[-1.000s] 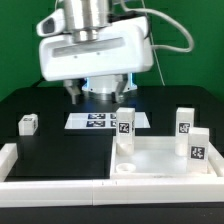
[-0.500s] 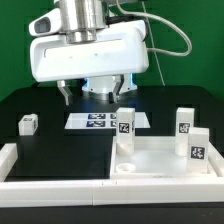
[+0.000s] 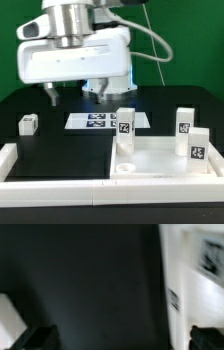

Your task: Assemble square table

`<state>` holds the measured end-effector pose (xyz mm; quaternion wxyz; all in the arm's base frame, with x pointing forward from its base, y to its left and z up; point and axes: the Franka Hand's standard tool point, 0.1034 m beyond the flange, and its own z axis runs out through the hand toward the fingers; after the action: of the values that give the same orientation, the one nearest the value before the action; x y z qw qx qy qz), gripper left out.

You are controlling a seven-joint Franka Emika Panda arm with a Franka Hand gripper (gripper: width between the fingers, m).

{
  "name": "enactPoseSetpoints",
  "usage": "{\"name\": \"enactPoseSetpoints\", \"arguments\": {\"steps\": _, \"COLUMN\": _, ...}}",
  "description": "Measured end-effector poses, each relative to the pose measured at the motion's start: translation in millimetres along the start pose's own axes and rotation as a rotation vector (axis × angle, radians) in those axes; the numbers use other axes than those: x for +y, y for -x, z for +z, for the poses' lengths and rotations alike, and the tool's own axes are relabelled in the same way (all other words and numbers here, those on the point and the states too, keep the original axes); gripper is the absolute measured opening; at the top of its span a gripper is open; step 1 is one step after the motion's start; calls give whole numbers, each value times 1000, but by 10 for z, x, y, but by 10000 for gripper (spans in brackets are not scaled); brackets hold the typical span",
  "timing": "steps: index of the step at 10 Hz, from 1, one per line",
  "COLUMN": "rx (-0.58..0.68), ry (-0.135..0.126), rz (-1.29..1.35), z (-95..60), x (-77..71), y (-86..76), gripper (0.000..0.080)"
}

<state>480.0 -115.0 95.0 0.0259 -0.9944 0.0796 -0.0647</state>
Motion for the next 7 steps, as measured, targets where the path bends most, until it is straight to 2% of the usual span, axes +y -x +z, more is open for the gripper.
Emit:
{"name": "enactPoseSetpoints", "arguments": {"steps": 1, "rx": 18, "ry": 33, "rz": -42, "z": 27, "x": 293, "y": 97, "gripper": 649}}
{"name": "enactPoseSetpoints", "arguments": {"steps": 2, "rx": 38, "ry": 55, "rz": -58, "z": 29, "x": 463, "y": 116, "gripper": 649}}
{"name": "enactPoseSetpoints", "arguments": {"steps": 3, "rx": 33, "ry": 45, "rz": -31, "z": 36, "x": 377, "y": 100, "gripper": 649}}
{"name": "enactPoseSetpoints", "arguments": {"steps": 4, "rx": 32, "ry": 44, "rz": -39, "z": 42, "x": 363, "y": 100, "gripper": 649}}
{"name": "enactPoseSetpoints", "arguments": {"steps": 7, "rx": 26, "ry": 47, "rz": -53, "z": 59, "x": 402, "y": 131, "gripper": 649}}
